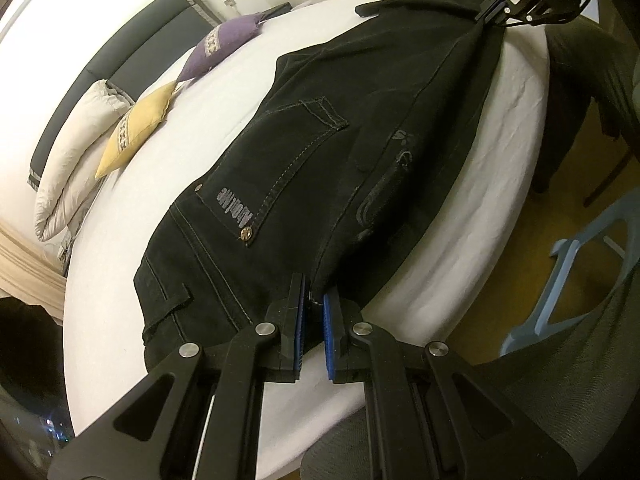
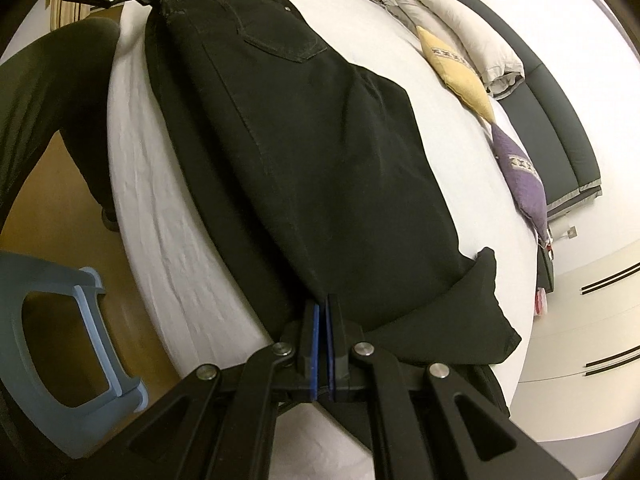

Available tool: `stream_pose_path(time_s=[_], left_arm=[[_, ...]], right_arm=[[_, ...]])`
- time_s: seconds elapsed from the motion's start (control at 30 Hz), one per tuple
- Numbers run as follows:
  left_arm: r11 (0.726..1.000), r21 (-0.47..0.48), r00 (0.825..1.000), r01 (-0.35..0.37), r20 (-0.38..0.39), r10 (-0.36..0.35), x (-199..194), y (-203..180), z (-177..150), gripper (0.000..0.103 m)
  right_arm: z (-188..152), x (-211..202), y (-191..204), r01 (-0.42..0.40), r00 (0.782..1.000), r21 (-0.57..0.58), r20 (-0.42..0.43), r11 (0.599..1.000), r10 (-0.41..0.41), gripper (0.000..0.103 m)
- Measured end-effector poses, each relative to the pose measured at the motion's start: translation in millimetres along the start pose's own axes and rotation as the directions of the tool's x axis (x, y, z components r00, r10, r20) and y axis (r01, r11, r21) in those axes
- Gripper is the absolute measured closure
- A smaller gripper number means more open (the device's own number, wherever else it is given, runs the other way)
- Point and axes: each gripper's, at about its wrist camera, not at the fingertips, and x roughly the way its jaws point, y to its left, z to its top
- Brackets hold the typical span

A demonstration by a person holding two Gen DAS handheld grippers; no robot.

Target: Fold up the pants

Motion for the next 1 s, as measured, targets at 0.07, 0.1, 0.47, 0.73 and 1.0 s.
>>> stream_pose_path(time_s=[0.07,0.1,0.47,0.73,1.0], left_arm=[[1.0,0.001,1.0,0.004,-0.001,-0.004,1,4,-1,0.096],[1.0,0.002,1.0,0.005,0.0,-0.005,1,5,-2,0.096],[1.0,-0.006,1.0,-0.015,-0.008,0.015,13,14,-6,0.093],[0.999,-0.032,0.998,0.018,-0.053,-0.02,13,20,-1,0.061],[0.969,-0.216,0.993,0.12,0.044,-0.113,-22,55,39,0.043]], right_arm=[[-1,-2,4,0.005,1.0,-0.009,-0.001,1.0,-0.005,0.1],[-1,-3,6,0.005,1.0,-0.01,-0.002,1.0,-0.005,0.1],[-2,8,21,0.009,1.0,-0.012,-0.015,1.0,-0.009,0.1],[-8,9,34,0.093,0.996,-0.032,0.017,0.995,-0.093,0.096],[-23,-27,-2,-0.02,0.997,0.245,0.074,0.969,0.002,0.042]])
